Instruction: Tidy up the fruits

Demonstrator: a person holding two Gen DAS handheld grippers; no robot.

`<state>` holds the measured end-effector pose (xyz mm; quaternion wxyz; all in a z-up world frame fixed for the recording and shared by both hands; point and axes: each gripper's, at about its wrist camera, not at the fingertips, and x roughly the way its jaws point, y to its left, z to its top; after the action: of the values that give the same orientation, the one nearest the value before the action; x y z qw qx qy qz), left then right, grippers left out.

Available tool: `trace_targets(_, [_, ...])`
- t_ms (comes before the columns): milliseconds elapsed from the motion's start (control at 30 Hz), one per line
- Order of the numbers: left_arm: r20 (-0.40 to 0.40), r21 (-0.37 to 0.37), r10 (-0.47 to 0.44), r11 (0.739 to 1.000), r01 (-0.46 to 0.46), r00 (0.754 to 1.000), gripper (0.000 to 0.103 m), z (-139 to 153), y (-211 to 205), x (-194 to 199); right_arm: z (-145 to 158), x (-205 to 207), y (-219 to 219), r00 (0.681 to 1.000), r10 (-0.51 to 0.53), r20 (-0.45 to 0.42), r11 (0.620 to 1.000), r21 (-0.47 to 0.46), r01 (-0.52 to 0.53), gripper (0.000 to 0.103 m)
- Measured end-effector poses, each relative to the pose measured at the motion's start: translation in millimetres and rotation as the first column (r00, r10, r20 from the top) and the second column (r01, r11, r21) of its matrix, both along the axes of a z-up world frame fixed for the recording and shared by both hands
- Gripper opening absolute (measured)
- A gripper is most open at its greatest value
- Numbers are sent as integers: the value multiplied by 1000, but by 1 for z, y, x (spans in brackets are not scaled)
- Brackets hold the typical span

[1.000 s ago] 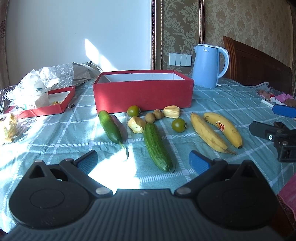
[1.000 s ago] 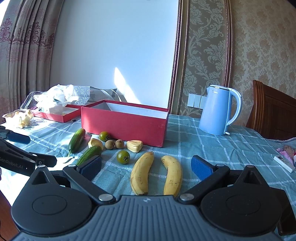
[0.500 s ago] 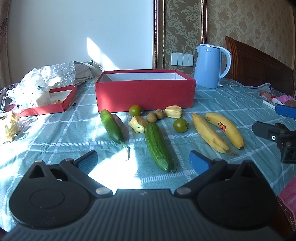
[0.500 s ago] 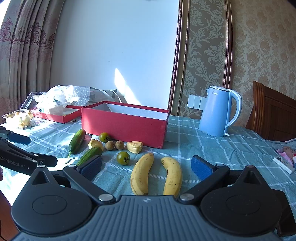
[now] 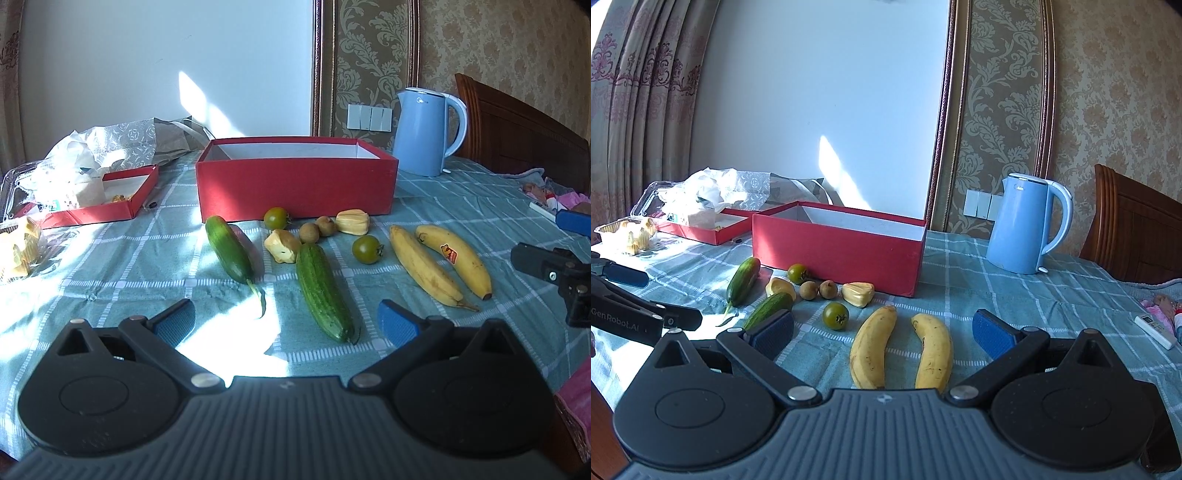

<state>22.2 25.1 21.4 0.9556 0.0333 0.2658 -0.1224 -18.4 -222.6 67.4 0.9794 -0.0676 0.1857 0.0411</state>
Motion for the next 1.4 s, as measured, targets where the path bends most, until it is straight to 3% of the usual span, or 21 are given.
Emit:
trace_targets(300, [-7,-27,35,999,-35,999,103,-1,7,4,-1,2,1,1000,-4,3,1000,-16,4,103])
trace_targets(1400, [-14,-11,97,995,-97,995,103,-4,7,10,-7,3,-5,1000,-4,4,1000,20,4,103])
